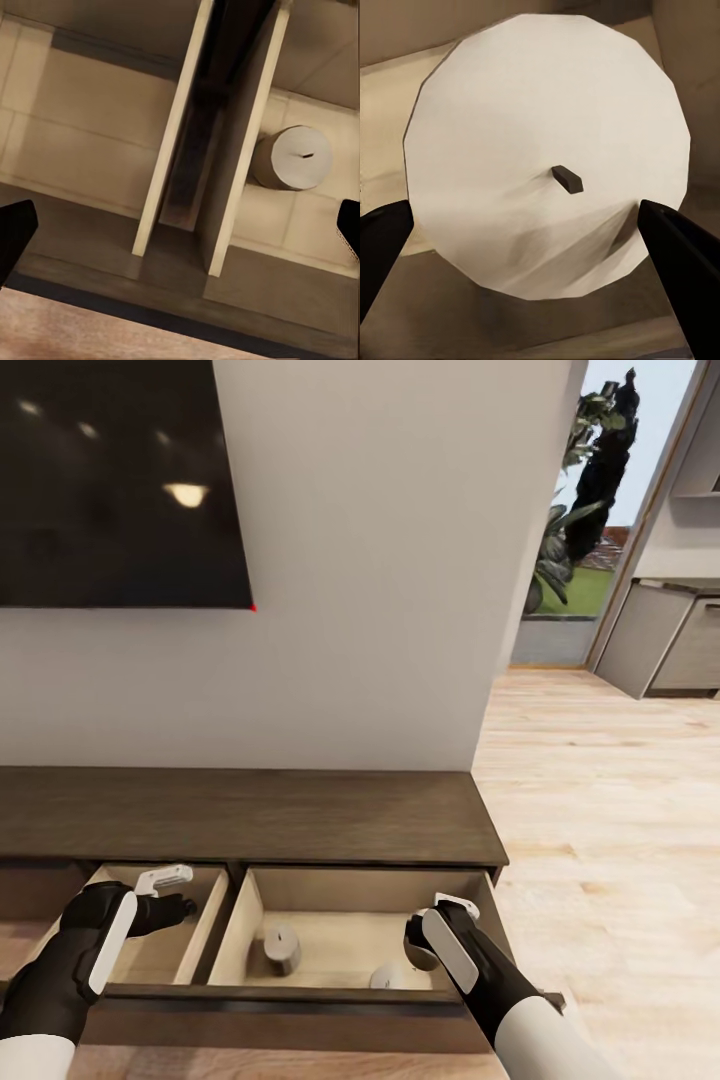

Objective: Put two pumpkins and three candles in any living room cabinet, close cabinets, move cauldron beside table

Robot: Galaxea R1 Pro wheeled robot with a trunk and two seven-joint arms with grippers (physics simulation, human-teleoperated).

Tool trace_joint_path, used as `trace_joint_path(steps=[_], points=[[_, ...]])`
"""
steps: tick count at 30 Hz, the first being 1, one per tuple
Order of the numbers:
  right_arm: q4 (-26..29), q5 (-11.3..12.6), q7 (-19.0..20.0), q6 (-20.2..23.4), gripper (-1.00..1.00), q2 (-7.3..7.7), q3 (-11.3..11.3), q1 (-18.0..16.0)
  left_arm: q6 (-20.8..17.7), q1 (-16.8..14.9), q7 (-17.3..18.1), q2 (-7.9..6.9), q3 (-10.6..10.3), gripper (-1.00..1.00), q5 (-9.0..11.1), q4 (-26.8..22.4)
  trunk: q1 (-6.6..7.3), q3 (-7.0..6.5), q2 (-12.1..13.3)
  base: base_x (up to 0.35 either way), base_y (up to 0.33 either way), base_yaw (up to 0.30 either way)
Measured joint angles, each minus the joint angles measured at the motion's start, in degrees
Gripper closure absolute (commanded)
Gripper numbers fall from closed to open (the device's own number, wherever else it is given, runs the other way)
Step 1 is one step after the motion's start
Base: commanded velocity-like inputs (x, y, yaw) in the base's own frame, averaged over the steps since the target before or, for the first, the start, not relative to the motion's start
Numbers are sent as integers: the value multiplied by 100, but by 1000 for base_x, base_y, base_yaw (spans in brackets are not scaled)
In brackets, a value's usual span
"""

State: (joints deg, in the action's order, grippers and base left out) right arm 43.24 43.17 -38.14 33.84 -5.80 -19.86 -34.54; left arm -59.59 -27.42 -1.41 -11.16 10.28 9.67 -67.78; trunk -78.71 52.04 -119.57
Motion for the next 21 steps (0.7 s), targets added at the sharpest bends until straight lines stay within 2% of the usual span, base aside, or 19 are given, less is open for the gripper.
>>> trace_joint_path(steps=[8,21], points=[[1,0,0,0,100,0,0,0,0,0,0,0,0,-100,0,-6,0,0,0,44,0,0],[1,-3,0,1,100,0,0,0,-1,0,0,0,-3,-100,0,-7,0,0,0,127,0,0]])
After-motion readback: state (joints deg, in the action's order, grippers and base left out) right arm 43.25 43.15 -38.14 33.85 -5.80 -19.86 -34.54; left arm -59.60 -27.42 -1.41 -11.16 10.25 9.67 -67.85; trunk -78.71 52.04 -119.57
